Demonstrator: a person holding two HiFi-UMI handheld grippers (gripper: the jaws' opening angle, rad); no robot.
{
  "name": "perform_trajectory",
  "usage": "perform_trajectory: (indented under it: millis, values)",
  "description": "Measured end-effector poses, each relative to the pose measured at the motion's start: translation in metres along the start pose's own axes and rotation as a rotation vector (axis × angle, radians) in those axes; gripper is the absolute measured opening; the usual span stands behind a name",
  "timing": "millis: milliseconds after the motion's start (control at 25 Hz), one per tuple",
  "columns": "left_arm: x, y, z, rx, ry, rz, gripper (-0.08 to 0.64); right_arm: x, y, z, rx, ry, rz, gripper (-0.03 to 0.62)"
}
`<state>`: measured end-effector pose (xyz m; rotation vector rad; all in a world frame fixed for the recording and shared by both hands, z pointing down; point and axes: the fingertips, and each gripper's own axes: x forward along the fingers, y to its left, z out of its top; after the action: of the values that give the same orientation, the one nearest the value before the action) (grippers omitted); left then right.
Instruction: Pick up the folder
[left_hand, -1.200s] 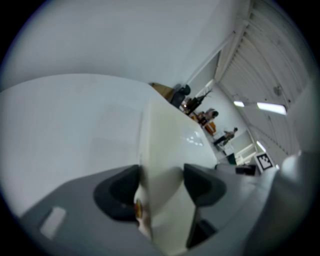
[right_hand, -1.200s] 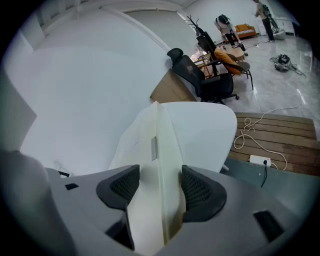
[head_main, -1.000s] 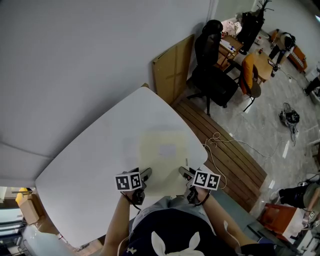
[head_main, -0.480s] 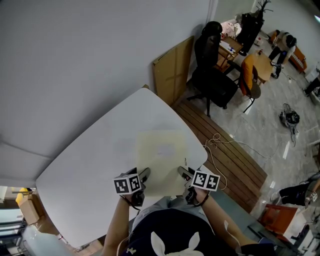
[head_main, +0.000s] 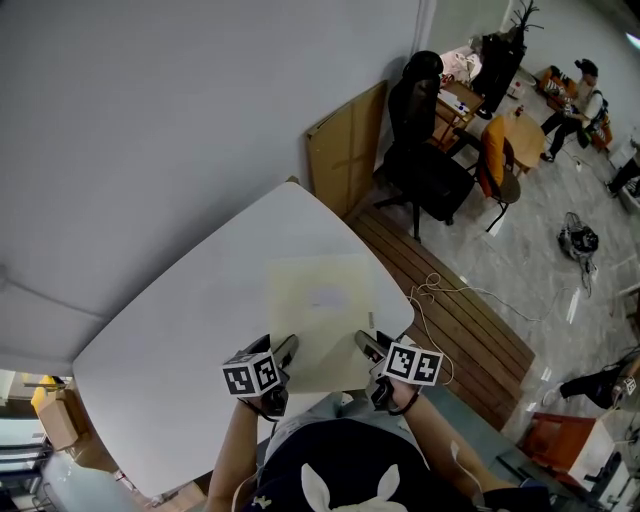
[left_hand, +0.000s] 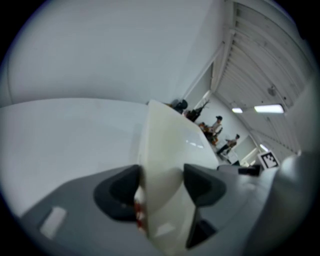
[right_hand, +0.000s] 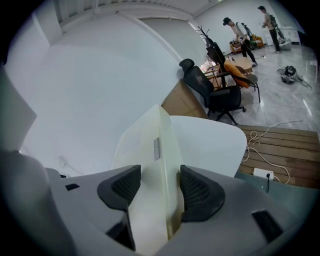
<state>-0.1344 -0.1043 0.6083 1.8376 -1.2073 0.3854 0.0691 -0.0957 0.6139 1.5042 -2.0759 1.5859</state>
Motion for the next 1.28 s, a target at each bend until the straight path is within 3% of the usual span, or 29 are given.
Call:
perform_trajectory:
  millis: [1280]
  values:
    - [-0.078,-0.065,0.053,0.133,-0.296,-0.019,0.284,-0.075,0.070,0.050,-0.188,-0.223,0.132,0.241]
